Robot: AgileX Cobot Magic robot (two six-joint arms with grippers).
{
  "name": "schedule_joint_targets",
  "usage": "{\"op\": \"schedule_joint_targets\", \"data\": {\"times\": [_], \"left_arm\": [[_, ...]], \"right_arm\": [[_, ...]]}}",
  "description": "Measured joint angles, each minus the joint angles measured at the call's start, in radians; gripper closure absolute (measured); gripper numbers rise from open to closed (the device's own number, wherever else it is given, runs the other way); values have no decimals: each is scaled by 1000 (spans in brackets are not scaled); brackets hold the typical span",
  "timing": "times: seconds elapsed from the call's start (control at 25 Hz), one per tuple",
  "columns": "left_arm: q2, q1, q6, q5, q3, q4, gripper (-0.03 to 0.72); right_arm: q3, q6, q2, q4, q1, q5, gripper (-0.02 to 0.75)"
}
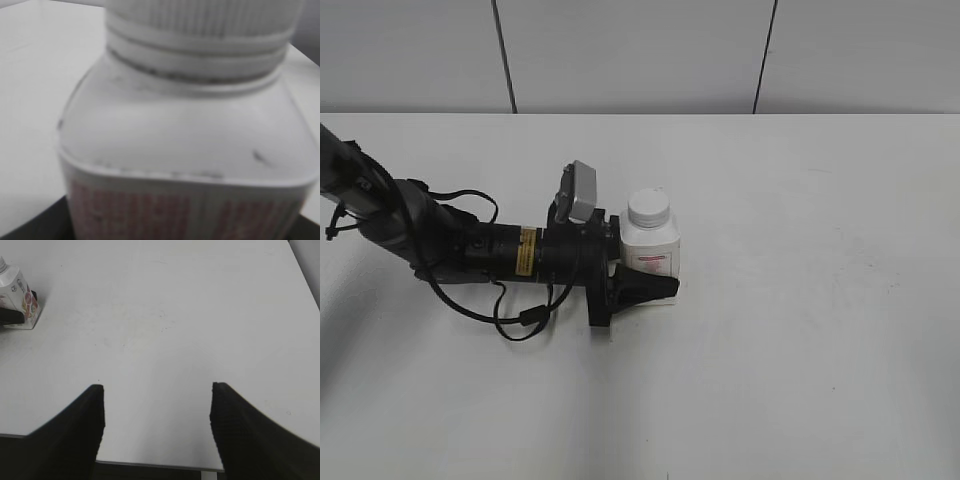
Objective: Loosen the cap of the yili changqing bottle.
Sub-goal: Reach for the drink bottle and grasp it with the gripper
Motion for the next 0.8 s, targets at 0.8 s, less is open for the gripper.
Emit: {"op": "schedule_joint_targets", "data": {"times": [0.8], "left_arm": [[0, 0, 5, -1, -1, 24, 270]], "right_arm": [[0, 0, 0, -1, 0, 0, 212]]}}
